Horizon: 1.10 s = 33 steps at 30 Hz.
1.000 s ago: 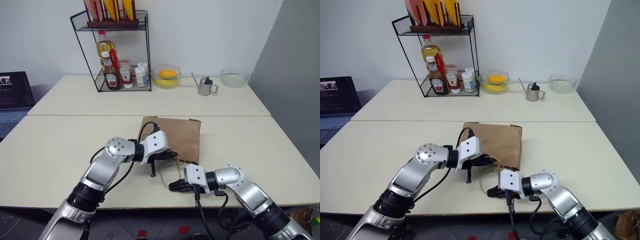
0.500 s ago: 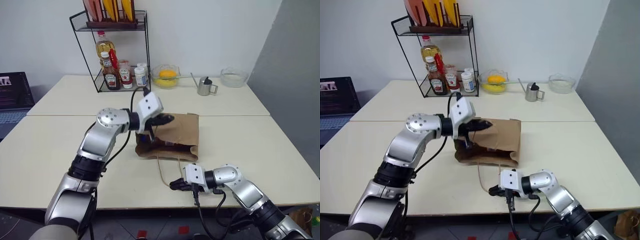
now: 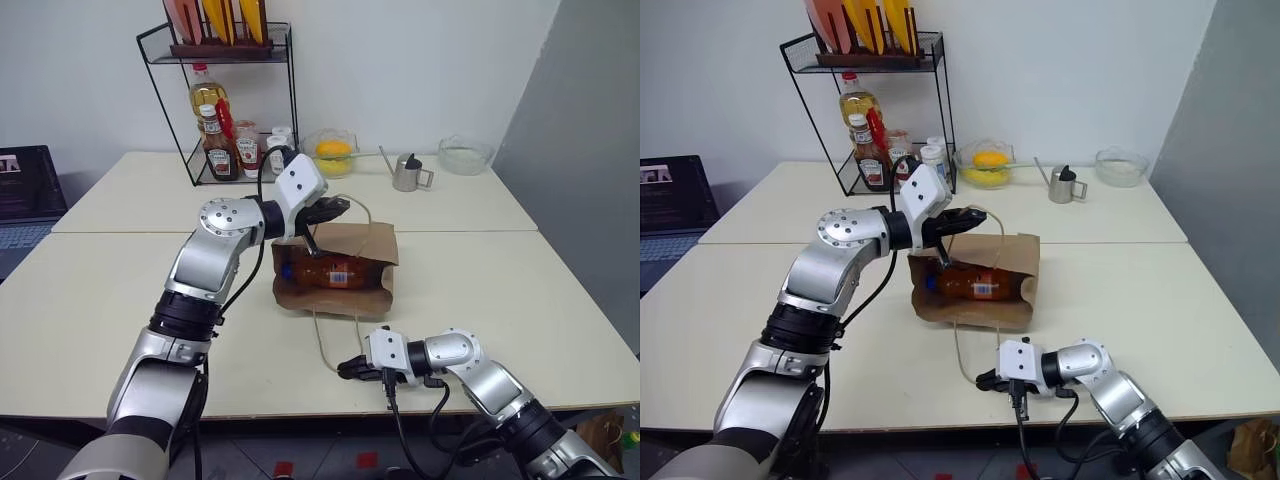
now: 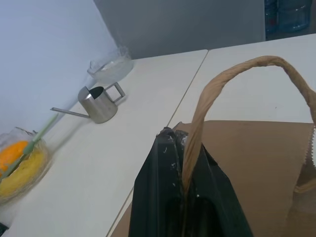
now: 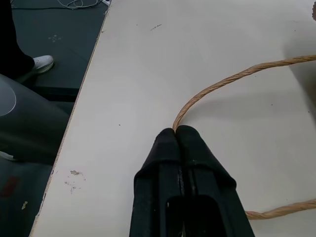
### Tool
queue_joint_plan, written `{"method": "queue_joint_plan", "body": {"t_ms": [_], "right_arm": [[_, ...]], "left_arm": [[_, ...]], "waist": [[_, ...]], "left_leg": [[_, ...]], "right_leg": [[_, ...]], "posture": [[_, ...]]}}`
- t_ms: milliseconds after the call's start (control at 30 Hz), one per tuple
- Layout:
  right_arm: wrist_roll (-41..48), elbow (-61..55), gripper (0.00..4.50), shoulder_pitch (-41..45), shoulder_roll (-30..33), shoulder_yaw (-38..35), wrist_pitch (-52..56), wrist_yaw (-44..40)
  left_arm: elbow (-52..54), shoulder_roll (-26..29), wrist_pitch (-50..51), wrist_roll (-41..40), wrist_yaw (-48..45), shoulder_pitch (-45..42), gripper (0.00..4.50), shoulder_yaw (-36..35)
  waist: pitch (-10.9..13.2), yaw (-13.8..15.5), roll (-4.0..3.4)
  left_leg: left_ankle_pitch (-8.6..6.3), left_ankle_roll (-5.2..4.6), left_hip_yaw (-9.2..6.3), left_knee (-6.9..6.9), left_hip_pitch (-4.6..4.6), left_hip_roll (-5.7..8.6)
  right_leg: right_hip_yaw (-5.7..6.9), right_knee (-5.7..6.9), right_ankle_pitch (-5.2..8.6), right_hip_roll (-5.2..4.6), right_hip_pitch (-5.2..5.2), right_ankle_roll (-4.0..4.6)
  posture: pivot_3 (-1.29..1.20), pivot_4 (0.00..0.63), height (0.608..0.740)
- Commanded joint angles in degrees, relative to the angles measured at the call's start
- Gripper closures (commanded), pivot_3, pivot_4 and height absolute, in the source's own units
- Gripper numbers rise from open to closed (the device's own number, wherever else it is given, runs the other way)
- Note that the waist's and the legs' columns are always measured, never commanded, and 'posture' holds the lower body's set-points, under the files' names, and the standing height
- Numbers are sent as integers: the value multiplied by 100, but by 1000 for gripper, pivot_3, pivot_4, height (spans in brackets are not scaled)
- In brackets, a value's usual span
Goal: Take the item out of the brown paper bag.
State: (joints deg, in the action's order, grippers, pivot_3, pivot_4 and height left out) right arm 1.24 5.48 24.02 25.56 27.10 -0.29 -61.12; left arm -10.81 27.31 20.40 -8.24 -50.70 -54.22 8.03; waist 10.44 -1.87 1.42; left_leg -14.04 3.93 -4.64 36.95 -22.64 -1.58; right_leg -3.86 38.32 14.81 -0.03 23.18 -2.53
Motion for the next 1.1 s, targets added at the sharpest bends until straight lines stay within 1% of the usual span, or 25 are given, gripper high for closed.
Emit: {"method": "queue_joint_plan", "body": {"t_ms": [33, 133, 233, 267, 333, 400, 500, 533, 600, 667, 733, 800, 867, 1000, 1100], "right_arm": [[-154, 23, 4463, 50, 74, -81, 169, 64], [-53, -239, 4463, 41, 171, -149, 305, -28], [189, -609, 3869, 19, 266, -286, 600, -127], [403, -804, 3553, 11, 291, -391, 801, -202], [796, -1197, 2782, -5, 374, -637, 1209, -291], [1047, -1469, 2130, 30, 451, -834, 1522, -310], [1432, -1968, 982, 108, 602, -1117, 2128, -305], [1591, -2138, 671, 149, 624, -1232, 2351, -248], [2117, -2442, 30, 321, 474, -1613, 3041, 92], [2512, -2568, 30, 529, 314, -1906, 3650, 439], [2572, -2528, 30, 648, 234, -1947, 3874, 625], [2274, -2242, 30, 747, 110, -1781, 3757, 893], [1777, -1876, 30, 870, 23, -1482, 3424, 1140], [1093, -1012, 30, 1326, -503, -1098, 3121, 1785], [716, -537, 30, 1577, -831, -856, 2848, 2021]], "left_arm": [[139, -2, -82, -83, 10, -166, 4500, -159], [140, -20, -43, -126, 29, -192, 4500, -183], [218, -34, 15, -178, 36, -163, 4500, -191], [250, -39, 27, -201, 11, -144, 4500, -185], [305, -52, 45, -214, -8, -112, 4500, -174], [260, -53, 28, -206, -16, -103, 4500, -187], [224, -37, -5, -190, -47, -77, 4500, -197], [226, -36, -1, -189, -51, -79, 4500, -199], [194, -38, -3, -186, -57, -116, 4500, -204], [147, -51, -14, -181, -58, -160, 4500, -211], [112, -73, -20, -171, -54, -207, 4500, -212], [72, -88, -51, -150, -53, -242, 4500, -203], [50, -94, -67, -139, -58, -266, 4500, -195], [9, -104, -17, -174, -56, -383, 4500, -241], [-24, -135, -2, -177, -15, -432, 4500, -273]], "waist": [[0, 0, 0], [0, -1, 0], [0, 15, 0], [0, 15, 0], [1, 11, 0], [1, 6, 0], [1, 3, 0], [1, 4, 0], [1, 3, 0], [1, 3, 0], [1, 3, 0], [1, 2, 0], [1, 1, 0], [1, -9, 0], [1, -15, 0]], "left_leg": [[0, 0, 0, 0, 0, 0], [0, 0, 0, 1, 1, 2], [0, 0, 0, 3, 0, 7], [0, 0, -1, 3, -2, 9], [0, 0, -1, 3, -3, 10], [0, 0, -2, 2, -4, 9], [0, 0, -2, 2, -3, 9], [0, 0, -2, 2, -3, 9], [0, 0, -2, 2, -4, 9], [0, 0, -2, 2, -4, 8], [0, 0, -3, 2, -3, 7], [0, 0, -4, 0, -3, 7], [0, 0, -3, 0, -4, 8], [0, 0, 0, 1, -9, 8], [0, 0, 1, 0, -11, 7]], "right_leg": [[0, 2, 0, 0, 0, 0], [-1, 10, 0, -1, 0, 0], [-1, 13, 1, -4, 2, -1], [-1, 13, 1, -6, 2, -1], [-1, 13, 1, -8, 3, -1], [0, 15, 1, -7, 4, -1], [0, 16, 1, -7, 4, -1], [0, 15, 1, -7, 4, -1], [0, 15, 1, -7, 5, -1], [0, 18, 1, -7, 6, -1], [0, 20, 1, -6, 6, 0], [3, 18, 1, -6, 6, 0], [2, 17, 1, -6, 6, 0], [-1, 21, 1, -6, 17, 0], [-1, 24, 1, -4, 22, 1]], "posture": [[0, 150, 740], [0, 150, 740], [0, 150, 740], [0, 150, 740], [0, 150, 740], [0, 150, 740], [0, 150, 740], [0, 150, 740], [0, 150, 740], [0, 150, 740], [0, 150, 740], [0, 150, 740], [0, 150, 740], [0, 150, 740], [0, 150, 740]]}}
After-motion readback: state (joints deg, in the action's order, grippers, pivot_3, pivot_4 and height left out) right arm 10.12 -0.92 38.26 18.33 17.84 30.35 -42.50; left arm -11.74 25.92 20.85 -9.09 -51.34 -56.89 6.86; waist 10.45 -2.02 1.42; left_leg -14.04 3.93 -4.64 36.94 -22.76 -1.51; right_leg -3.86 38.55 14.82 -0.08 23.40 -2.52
